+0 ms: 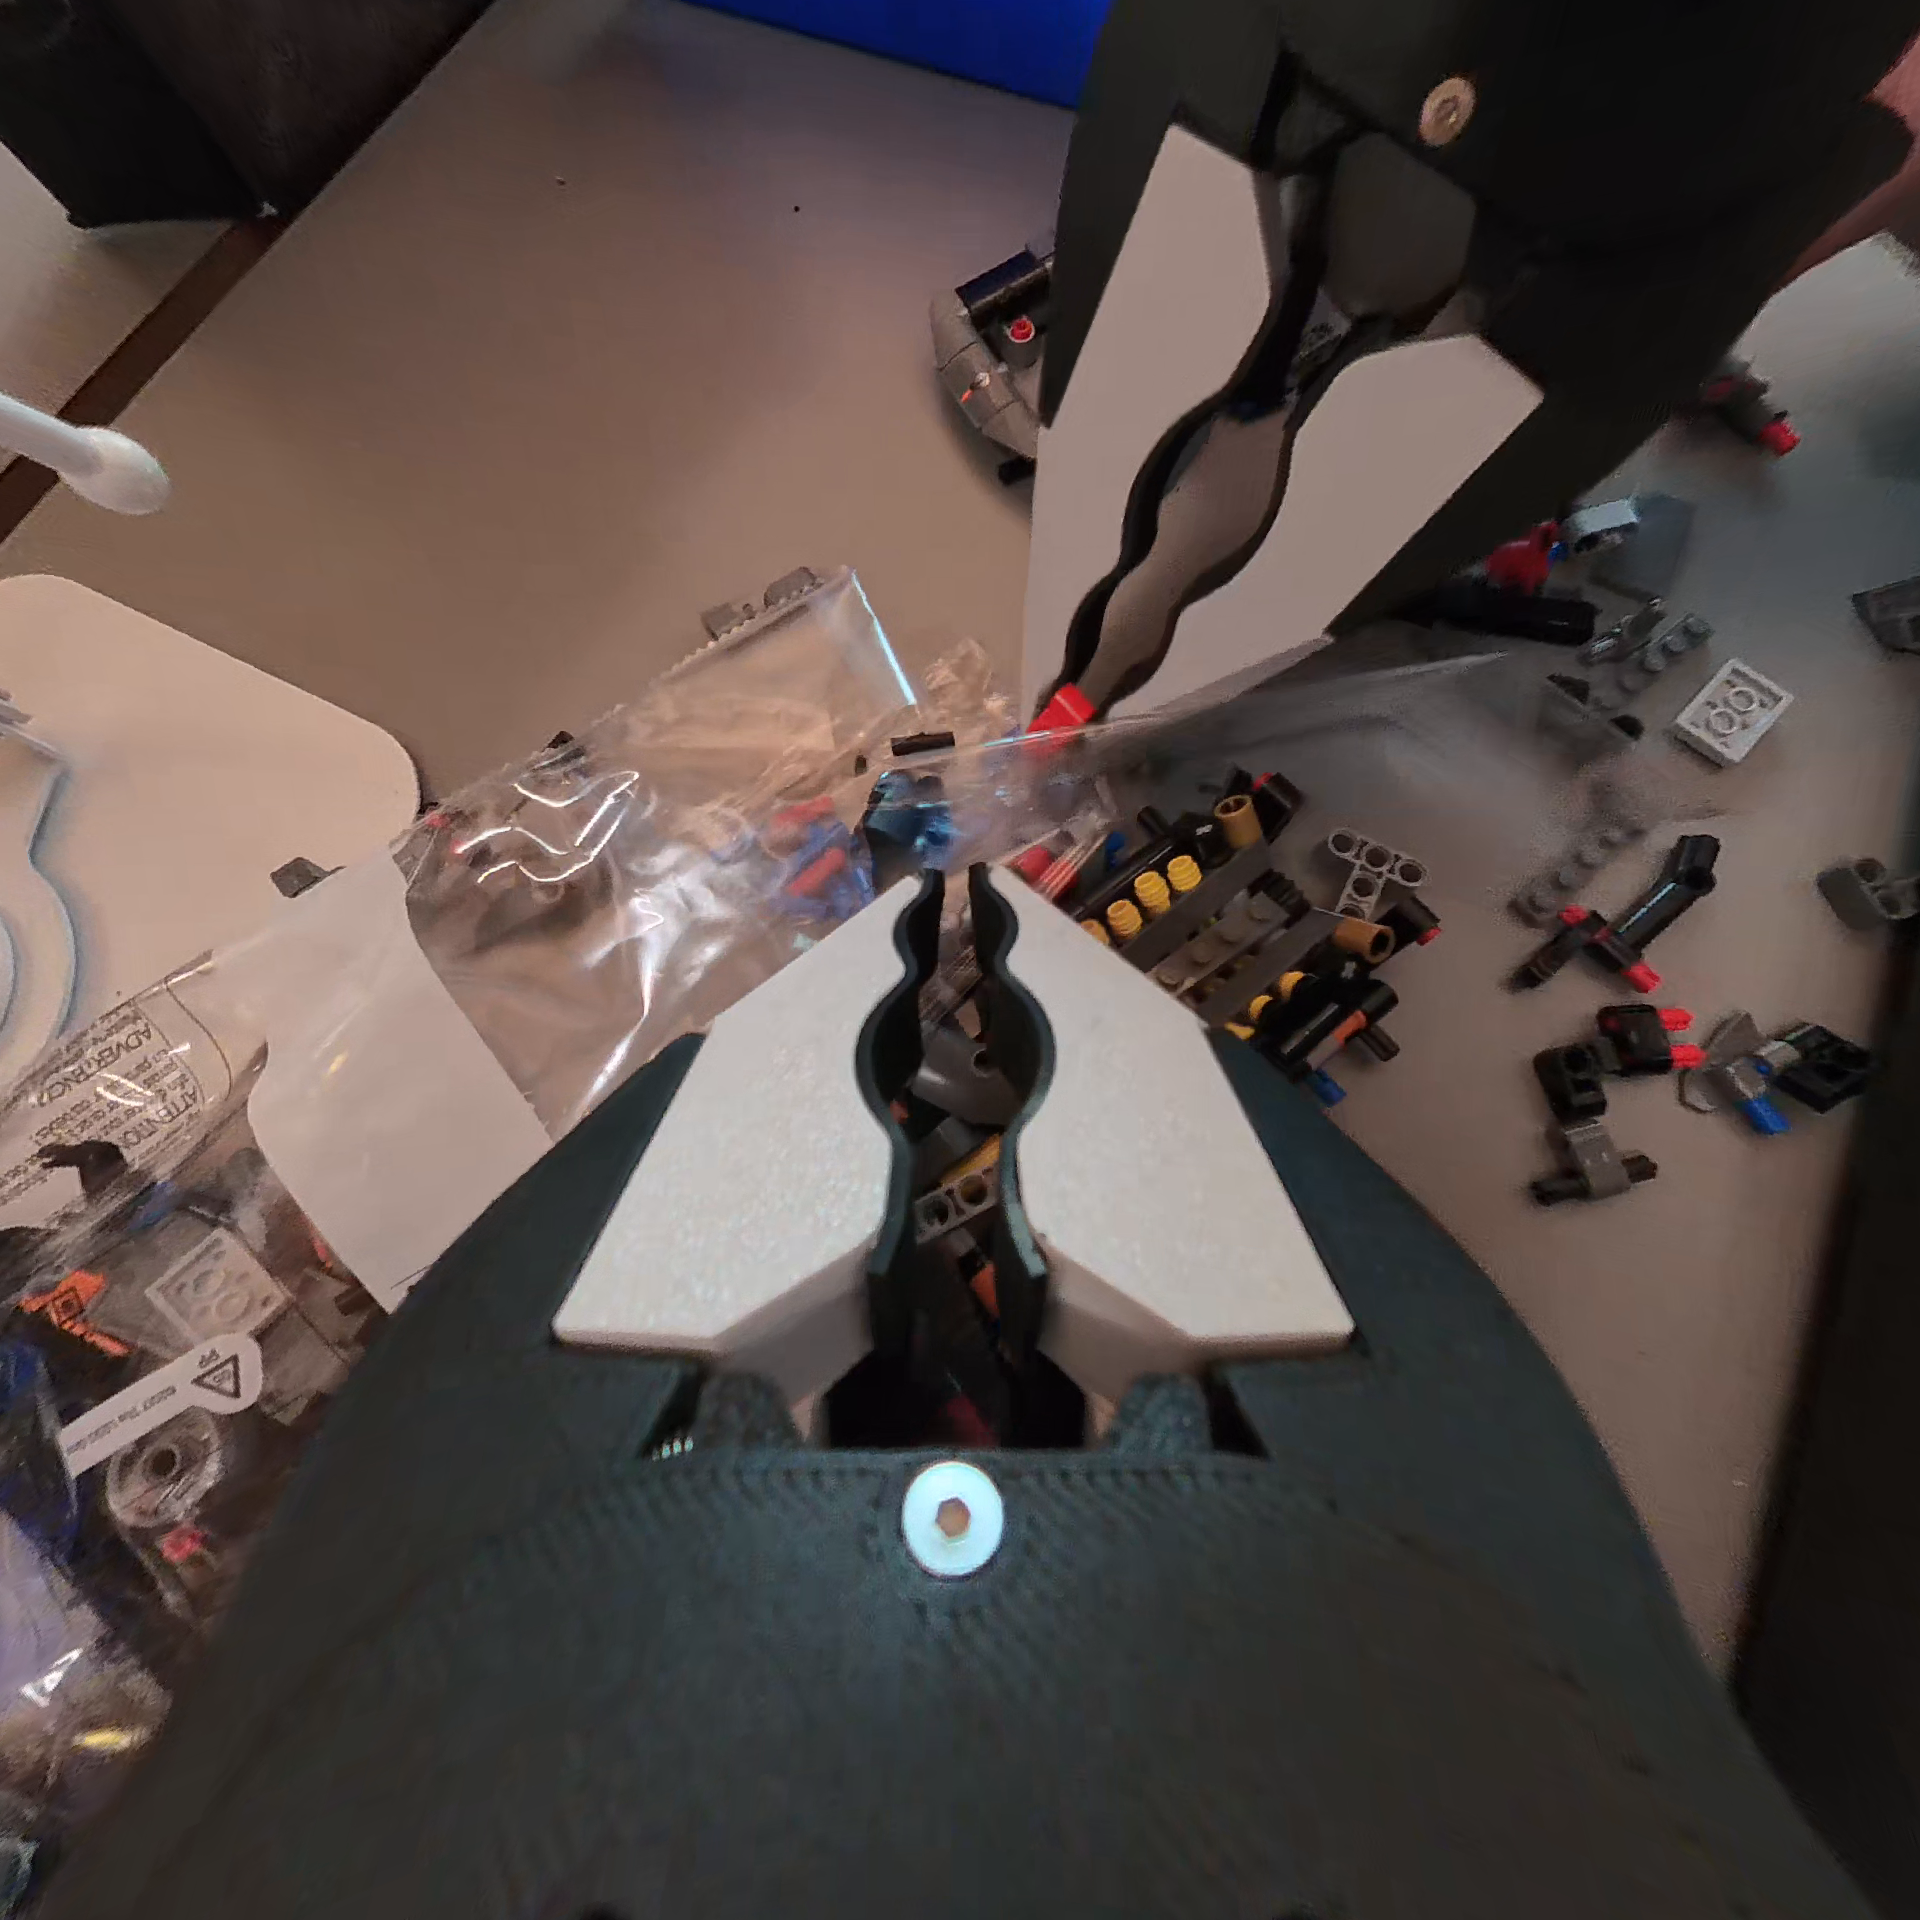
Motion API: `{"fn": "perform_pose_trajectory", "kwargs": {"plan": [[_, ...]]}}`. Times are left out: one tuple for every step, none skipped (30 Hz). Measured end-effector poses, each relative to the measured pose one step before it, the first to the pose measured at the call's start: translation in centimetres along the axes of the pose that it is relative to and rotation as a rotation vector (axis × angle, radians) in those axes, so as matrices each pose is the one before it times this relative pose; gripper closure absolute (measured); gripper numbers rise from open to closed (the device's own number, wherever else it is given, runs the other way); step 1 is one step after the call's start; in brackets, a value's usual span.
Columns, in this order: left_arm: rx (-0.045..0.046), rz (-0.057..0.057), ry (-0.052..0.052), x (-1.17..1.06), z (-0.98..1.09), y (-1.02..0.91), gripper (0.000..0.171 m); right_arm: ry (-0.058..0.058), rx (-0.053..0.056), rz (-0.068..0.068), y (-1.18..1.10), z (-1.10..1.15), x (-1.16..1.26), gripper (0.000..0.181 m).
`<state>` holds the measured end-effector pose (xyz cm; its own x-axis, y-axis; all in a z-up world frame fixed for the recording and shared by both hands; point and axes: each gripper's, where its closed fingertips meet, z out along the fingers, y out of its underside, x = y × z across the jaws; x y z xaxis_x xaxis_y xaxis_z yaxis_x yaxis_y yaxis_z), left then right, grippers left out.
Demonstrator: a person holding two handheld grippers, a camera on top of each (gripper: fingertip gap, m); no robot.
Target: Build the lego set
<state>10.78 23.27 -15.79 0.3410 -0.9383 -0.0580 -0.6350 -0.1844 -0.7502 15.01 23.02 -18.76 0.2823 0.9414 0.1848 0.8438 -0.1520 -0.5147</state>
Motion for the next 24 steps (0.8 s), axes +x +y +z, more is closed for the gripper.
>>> {"fn": "perform_pose_trajectory", "kwargs": {"plan": [[-0.00825, 0.0093, -0.0126, -0.149, 0.001, 0.12, 0.169, -0.0083, 0.0016, -0.0087, -0.203, 0.259, -0.248, 0.177], [-0.00309, 0.0061, -0.0077, -0.073, -0.016, 0.043, 0.17, -0.0053, -0.0028, -0.0104, -0.145, 0.171, -0.246, 0.177], [0.00247, 0.0003, 0.0001, 0.008, -0.022, -0.04, 0.17, -0.0107, -0.0032, -0.0118, -0.133, 0.068, -0.362, 0.177], [0.00231, -0.0034, 0.0024, 0.004, -0.019, -0.036, 0.17, -0.0112, 0.0017, -0.0097, -0.197, -0.004, -0.369, 0.177], [-0.00028, -0.0025, -0.0002, -0.034, -0.01, 0.016, 0.17, -0.0082, 0.0061, -0.0068, -0.24, -0.048, -0.322, 0.177], [-0.0004, -0.0013, 0.0, -0.026, -0.007, 0.013, 0.17, -0.0099, 0.006, -0.006, -0.215, -0.041, -0.308, 0.177], [-0.00001, -0.0011, 0.0015, 0.018, 0.009, 0.02, 0.17, -0.0133, 0.0075, -0.0051, -0.194, -0.034, -0.315, 0.177], [0.00058, -0.0008, 0.0018, 0.022, 0.014, -0.002, 0.17, -0.0111, 0.0083, -0.0018, -0.155, -0.007, -0.234, 0.177], [0.00017, -0.0003, 0.0004, 0.008, 0.001, -0.002, 0.17, -0.0084, 0.0063, 0.0007, -0.109, 0.014, -0.159, 0.177], [-0.00041, -0.0002, 0.0003, -0.003, 0.007, 0.011, 0.17, -0.0098, 0.0062, 0.0014, -0.088, 0.018, -0.152, 0.177], [0.00014, -0.0011, 0.0011, 0.001, 0.007, 0.008, 0.17, -0.0035, 0.0037, 0.0027, -0.035, 0.01, -0.022, 0.177], [0.00066, -0.0019, 0.0003, -0.021, -0.007, 0.005, 0.17, 0.0046, -0.0017, 0.0047, 0.065, 0.004, 0.155, 0.177], [0.00017, -0.0016, -0.0004, -0.029, 0.003, 0.012, 0.17, 0.0072, -0.0001, 0.0089, 0.06, -0.035, 0.216, 0.177], [-0.00015, -0.0015, 0.0003, -0.019, 0.001, 0.017, 0.17, 0.0102, 0.0042, 0.017, -0.004, -0.089, 0.335, 0.177], [0.00024, -0.0015, 0.0017, 0.002, 0.004, -0.003, 0.17, 0.0129, 0.004, 0.0194, 0.016, -0.107, 0.407, 0.177], [-0.00009, -0.0005, 0.0013, 0.026, 0.019, 0.01, 0.17, 0.0166, -0.0001, 0.0177, 0.072, -0.089, 0.463, 0.177], [-0.00061, 0.0001, 0.001, 0.013, 0.026, 0.009, 0.17, 0.0192, -0.0042, 0.0149, 0.133, -0.016, 0.486, 0.177], [-0.00103, 0.0004, 0.0014, 0.042, 0.03, 0.006, 0.17, 0.0195, -0.0068, 0.0126, 0.159, 0.053, 0.46, 0.177], [-0.00191, 0.0008, 0.001, 0.027, 0.041, 0.017, 0.17, 0.0125, -0.0101, 0.0117, 0.167, 0.135, 0.319, 0.177], [-0.00189, 0.0015, 0.001, 0.041, 0.035, 0.02, 0.17, 0.0115, -0.0147, 0.0089, 0.186, 0.195, 0.274, 0.177], [-0.00126, 0.0011, 0.0009, 0.026, 0.022, 0.015, 0.17, 0.0127, -0.0145, -0.0013, 0.15, 0.2, 0.222, 0.177], [-0.00041, 0.0006, 0.0013, 0.036, 0.005, 0.01, 0.17, 0.0121, -0.0098, -0.0067, 0.058, 0.178, 0.144, 0.177], [-0.00017, 0.0002, 0.0003, 0.003, -0.001, 0.002, 0.17, 0.0087, -0.0051, -0.0041, -0.018, 0.126, 0.105, 0.177], [0.00058, -0.0003, 0.0003, 0.002, -0.009, -0.009, 0.17, 0.01, -0.0022, 0.0028, -0.058, 0.091, 0.148, 0.177]]}}
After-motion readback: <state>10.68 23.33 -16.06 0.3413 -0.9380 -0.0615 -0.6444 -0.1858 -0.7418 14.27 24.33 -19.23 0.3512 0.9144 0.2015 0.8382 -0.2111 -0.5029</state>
